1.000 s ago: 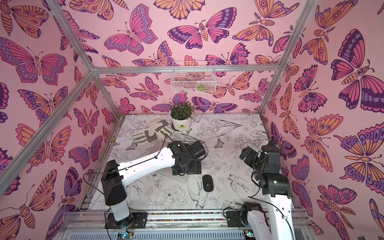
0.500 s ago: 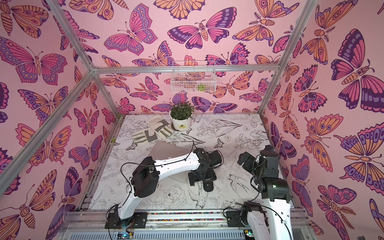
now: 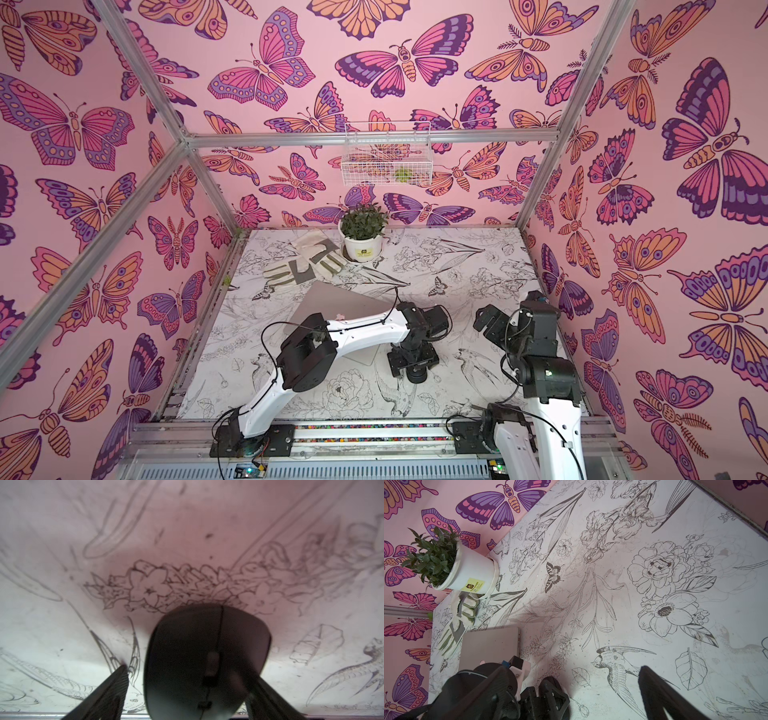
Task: Insert the wireless mouse receiver into the laptop
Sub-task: Pick up the mouse from the center of the board.
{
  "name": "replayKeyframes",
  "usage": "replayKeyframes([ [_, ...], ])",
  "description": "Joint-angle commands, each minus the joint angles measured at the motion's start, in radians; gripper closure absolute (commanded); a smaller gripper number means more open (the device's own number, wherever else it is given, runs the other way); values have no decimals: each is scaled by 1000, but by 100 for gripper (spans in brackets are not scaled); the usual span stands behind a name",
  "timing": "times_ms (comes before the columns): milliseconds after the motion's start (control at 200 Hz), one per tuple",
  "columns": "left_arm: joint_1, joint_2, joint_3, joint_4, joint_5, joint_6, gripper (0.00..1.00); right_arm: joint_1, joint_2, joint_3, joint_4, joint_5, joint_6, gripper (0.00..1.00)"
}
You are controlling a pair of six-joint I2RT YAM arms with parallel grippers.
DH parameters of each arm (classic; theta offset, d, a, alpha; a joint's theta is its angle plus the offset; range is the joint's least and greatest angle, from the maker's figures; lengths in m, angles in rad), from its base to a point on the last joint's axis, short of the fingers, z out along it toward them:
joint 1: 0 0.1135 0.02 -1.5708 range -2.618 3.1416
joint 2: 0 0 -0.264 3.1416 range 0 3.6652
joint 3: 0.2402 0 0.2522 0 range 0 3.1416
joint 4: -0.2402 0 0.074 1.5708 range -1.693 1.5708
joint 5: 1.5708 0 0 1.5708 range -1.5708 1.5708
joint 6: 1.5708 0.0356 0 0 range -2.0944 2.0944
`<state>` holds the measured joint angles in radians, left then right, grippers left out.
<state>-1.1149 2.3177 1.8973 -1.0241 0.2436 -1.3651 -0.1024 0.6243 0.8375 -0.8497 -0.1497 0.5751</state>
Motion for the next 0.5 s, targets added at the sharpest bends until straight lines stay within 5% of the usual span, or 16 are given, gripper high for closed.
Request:
replayKeyframes([
  [0, -3, 43, 22, -16, -21, 32, 24, 0, -7, 14, -14, -18, -16, 1],
  [300, -3, 39, 40, -16, -80, 175, 61, 0, -11, 3, -17, -32, -26, 1],
  [496, -3, -67, 7, 24, -197, 498, 65, 0, 5, 25, -31, -82, -38, 1],
])
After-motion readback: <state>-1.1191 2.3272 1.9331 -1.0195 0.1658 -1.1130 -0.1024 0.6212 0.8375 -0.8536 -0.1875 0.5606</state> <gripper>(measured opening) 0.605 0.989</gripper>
